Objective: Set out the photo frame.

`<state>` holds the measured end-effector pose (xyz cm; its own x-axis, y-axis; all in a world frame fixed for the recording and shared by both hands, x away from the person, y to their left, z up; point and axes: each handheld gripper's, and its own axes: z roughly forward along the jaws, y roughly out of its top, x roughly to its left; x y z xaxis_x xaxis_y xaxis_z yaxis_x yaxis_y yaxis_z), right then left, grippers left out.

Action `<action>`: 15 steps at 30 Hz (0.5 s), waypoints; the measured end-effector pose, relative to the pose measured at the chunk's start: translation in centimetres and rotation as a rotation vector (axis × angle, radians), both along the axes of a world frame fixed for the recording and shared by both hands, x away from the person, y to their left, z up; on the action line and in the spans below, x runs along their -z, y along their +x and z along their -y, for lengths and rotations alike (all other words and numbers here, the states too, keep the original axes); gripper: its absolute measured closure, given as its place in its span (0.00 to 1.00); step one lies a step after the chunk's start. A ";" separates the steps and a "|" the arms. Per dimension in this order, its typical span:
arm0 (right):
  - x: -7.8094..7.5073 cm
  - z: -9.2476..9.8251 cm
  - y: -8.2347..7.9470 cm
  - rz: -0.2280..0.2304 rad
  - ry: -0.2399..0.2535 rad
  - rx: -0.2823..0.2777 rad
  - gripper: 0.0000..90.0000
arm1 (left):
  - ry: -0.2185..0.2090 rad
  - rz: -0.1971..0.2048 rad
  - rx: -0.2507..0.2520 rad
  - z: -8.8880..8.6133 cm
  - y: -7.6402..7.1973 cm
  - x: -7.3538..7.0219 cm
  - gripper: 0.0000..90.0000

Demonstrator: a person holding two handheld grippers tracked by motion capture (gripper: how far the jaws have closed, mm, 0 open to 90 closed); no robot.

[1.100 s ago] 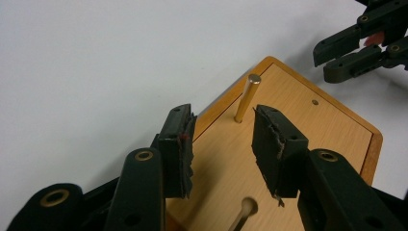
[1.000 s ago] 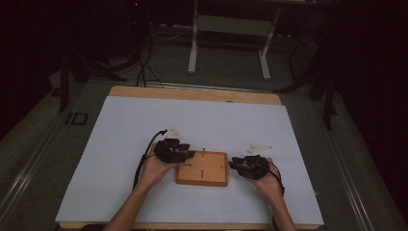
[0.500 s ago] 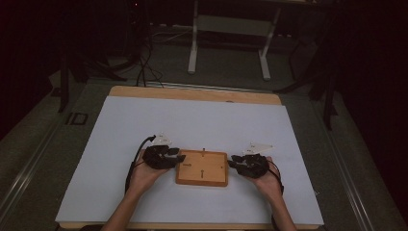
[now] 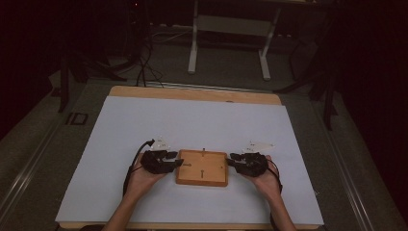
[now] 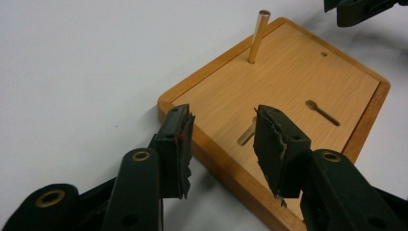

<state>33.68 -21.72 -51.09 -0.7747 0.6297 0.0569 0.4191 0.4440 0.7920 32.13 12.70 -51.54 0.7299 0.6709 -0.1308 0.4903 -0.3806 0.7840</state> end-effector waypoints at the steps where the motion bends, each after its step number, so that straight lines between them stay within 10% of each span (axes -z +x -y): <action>1: 0.1 -0.1 0.0 -0.001 -0.002 0.000 0.75 | -0.001 -0.001 -0.003 -0.1 0.0 0.0 0.63; 15: -0.4 -1.7 0.8 0.002 0.029 -0.031 0.74 | -0.009 -0.027 0.007 -0.6 -0.6 0.5 0.62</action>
